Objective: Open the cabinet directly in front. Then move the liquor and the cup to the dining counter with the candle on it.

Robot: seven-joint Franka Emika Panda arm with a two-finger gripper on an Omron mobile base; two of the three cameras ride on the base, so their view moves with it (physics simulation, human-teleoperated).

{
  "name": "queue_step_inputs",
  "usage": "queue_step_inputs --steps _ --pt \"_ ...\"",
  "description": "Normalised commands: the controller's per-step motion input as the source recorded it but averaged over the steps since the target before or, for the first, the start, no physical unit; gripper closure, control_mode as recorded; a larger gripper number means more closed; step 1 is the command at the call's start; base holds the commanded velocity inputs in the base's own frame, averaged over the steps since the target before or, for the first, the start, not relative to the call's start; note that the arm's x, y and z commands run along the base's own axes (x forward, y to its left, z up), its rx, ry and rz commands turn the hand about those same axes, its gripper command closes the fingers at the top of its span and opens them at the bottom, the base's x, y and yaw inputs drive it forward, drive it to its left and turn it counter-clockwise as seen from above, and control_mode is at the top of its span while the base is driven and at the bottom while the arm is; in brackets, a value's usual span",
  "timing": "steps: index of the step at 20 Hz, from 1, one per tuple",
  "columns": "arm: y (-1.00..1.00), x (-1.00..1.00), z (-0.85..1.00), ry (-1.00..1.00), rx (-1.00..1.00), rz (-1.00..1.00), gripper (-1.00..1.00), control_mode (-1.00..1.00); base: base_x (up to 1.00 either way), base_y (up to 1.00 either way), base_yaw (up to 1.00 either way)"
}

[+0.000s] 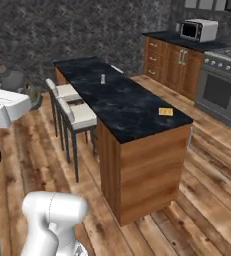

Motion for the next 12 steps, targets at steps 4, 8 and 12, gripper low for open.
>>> queue_step_inputs --steps 4,8,12 --pt "0.00 0.00 0.00 0.00 0.00 0.00 1.00 1.00 -0.06 0.01 -0.99" --pt "0.00 0.00 0.00 0.00 0.00 0.00 1.00 1.00 -0.21 -0.18 -0.86" --pt "0.00 0.00 0.00 0.00 0.00 0.00 1.00 1.00 -0.24 -0.54 -0.72"
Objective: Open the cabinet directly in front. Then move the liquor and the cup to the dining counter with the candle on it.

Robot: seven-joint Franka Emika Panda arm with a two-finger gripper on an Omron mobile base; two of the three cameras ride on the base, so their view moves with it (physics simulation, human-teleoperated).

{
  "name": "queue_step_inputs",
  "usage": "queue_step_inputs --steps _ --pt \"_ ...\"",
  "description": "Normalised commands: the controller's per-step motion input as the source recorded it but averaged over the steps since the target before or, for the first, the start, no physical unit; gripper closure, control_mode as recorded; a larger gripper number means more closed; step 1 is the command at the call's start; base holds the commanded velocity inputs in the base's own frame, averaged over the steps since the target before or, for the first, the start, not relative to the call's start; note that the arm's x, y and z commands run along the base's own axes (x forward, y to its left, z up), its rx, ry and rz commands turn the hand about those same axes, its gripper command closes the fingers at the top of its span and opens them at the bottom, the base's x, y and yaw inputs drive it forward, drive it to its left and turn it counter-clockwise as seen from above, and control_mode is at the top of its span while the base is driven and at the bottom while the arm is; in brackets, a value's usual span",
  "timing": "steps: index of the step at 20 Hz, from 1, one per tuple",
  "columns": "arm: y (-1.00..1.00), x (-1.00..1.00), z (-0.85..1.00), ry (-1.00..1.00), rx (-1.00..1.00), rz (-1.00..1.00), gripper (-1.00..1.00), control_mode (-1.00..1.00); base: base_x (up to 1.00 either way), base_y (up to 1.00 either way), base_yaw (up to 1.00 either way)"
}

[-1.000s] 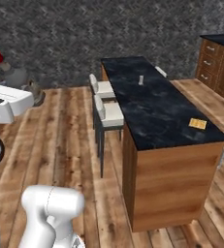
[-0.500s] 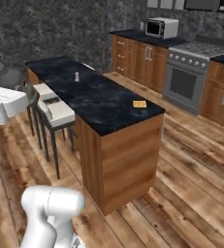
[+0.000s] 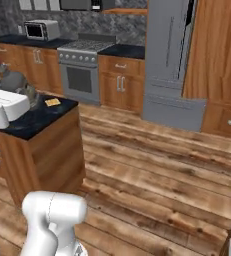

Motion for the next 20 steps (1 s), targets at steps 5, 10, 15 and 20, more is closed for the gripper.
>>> queue_step_inputs --steps 5,10,15,20 --pt "0.00 0.00 0.00 0.00 0.00 0.00 1.00 1.00 0.15 -0.30 -0.51" --pt "0.00 0.00 0.00 0.00 0.00 0.00 1.00 1.00 0.79 -0.02 -0.16" --pt "0.00 0.00 0.00 0.00 0.00 0.00 1.00 1.00 1.00 0.00 -0.11" --pt "0.00 0.00 0.00 0.00 0.00 0.00 1.00 1.00 1.00 -0.02 -0.11"
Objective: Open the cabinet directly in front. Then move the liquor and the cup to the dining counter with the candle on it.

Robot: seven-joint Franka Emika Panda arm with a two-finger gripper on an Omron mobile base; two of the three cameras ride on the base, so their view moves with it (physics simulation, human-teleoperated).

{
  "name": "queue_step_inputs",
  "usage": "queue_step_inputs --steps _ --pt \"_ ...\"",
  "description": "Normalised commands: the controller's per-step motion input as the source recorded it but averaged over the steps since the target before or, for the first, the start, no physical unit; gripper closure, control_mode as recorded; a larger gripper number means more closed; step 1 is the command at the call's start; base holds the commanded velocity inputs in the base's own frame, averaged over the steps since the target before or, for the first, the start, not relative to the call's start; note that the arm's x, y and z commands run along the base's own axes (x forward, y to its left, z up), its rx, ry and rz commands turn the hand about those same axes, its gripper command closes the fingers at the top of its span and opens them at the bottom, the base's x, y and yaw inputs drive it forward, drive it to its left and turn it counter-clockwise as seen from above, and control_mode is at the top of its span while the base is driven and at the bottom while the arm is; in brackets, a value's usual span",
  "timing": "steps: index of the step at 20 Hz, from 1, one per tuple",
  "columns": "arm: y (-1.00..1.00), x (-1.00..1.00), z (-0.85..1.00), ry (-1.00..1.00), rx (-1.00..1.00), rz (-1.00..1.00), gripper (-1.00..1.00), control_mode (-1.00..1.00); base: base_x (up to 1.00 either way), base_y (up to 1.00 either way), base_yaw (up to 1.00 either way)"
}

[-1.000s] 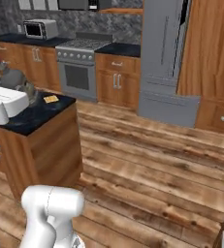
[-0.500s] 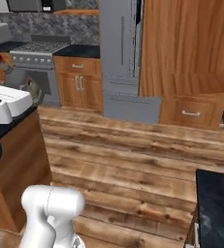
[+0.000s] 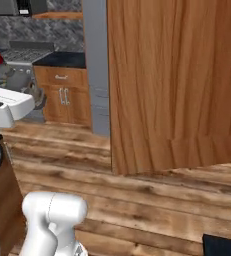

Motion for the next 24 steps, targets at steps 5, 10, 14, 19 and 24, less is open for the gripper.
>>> queue_step_inputs --steps 5,10,14,19,24 --pt "0.00 0.00 0.00 0.00 0.00 0.00 1.00 1.00 1.00 -0.03 -0.23" --pt "0.00 0.00 0.00 0.00 0.00 0.00 1.00 1.00 1.00 0.07 -0.10" --pt "0.00 0.00 0.00 0.00 0.00 0.00 1.00 1.00 1.00 0.22 -0.05" --pt "0.00 0.00 0.00 0.00 0.00 0.00 1.00 1.00 1.00 0.34 0.12" --pt "0.00 0.00 0.00 0.00 0.00 0.00 1.00 1.00 0.89 0.14 0.58"
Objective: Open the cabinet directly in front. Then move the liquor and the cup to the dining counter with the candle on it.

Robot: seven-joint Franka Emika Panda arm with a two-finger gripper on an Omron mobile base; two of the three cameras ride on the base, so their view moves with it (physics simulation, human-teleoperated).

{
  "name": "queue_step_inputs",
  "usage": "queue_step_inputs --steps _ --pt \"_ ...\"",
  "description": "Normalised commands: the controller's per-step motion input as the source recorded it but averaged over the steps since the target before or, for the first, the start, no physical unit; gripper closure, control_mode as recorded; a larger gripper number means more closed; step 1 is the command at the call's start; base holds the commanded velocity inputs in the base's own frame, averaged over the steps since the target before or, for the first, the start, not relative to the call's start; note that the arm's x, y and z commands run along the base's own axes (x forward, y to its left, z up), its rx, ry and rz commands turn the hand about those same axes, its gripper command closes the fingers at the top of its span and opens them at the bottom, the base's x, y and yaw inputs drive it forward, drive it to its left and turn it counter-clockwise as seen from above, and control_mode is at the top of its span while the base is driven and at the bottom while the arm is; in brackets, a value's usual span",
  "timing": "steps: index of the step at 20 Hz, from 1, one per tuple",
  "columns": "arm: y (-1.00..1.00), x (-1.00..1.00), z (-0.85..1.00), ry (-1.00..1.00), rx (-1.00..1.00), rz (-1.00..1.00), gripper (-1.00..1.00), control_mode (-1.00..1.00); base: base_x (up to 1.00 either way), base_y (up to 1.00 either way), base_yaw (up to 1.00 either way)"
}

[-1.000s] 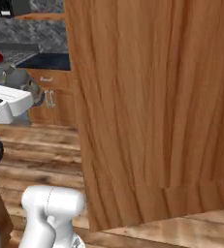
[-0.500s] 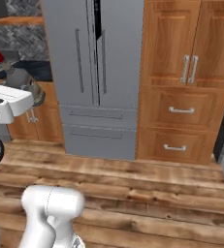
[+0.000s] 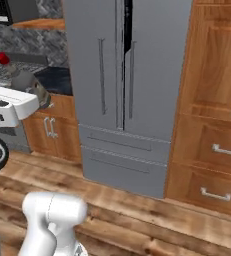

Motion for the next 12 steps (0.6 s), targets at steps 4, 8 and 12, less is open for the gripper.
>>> queue_step_inputs --steps 4,8,12 --pt "0.00 0.00 0.00 0.00 0.00 0.00 1.00 1.00 0.31 0.00 0.87" --pt "0.00 0.00 0.00 0.00 0.00 0.00 1.00 1.00 0.13 0.00 0.92" --pt "0.00 0.00 0.00 0.00 0.00 0.00 1.00 1.00 0.24 0.00 0.88"
